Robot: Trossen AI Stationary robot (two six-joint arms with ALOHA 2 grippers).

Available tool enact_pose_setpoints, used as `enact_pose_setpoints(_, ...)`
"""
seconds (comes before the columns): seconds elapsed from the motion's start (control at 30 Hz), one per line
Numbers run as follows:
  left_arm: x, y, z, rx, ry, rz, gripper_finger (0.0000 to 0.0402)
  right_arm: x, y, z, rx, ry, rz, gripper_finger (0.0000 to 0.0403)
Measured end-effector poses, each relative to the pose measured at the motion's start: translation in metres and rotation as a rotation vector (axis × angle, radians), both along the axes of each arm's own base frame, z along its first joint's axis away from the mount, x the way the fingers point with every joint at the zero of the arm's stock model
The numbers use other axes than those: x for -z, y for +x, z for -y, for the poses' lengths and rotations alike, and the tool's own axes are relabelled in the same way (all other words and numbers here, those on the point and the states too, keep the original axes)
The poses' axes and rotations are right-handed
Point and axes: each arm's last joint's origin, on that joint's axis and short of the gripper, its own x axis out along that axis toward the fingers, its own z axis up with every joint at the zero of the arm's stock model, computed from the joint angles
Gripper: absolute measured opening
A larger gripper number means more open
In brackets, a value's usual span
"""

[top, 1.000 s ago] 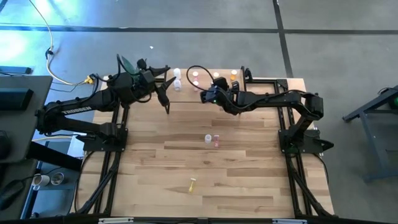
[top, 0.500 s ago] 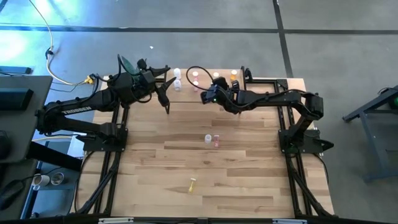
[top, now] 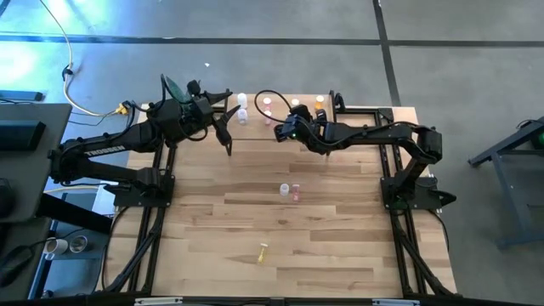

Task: Pick and place medicine bottles onto shelf by color
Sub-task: Put the right yellow pill bottle aligned with the other yellow pill bottle on the shelf

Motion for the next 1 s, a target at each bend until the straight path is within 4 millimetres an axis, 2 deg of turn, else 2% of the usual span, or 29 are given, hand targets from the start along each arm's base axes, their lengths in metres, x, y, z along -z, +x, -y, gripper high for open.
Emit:
enact_pose_setpoints(0.37, 0.0000, 0.0000, 0.0000, 0.000, 0.000, 0.000, 0.0188, 0.0000, -0.0003, -0.0001, -0.011, -0.007, -0.020, 0.0093)
enact_pose_setpoints(0.67, 0.0000, 0.0000, 0.0000, 0.000, 0.000, 0.000, 0.0188, 0.0006, -0.0007, -0.0003, -0.014, -0.002, -0.027, 0.0138)
enact_pose_setpoints(1.0, 0.0000, 0.0000, 0.0000, 0.000, 0.000, 0.000, 0.0188, 0.0003, -0.0006, 0.0000, -0.008, -0.009, -0.025, 0.0144)
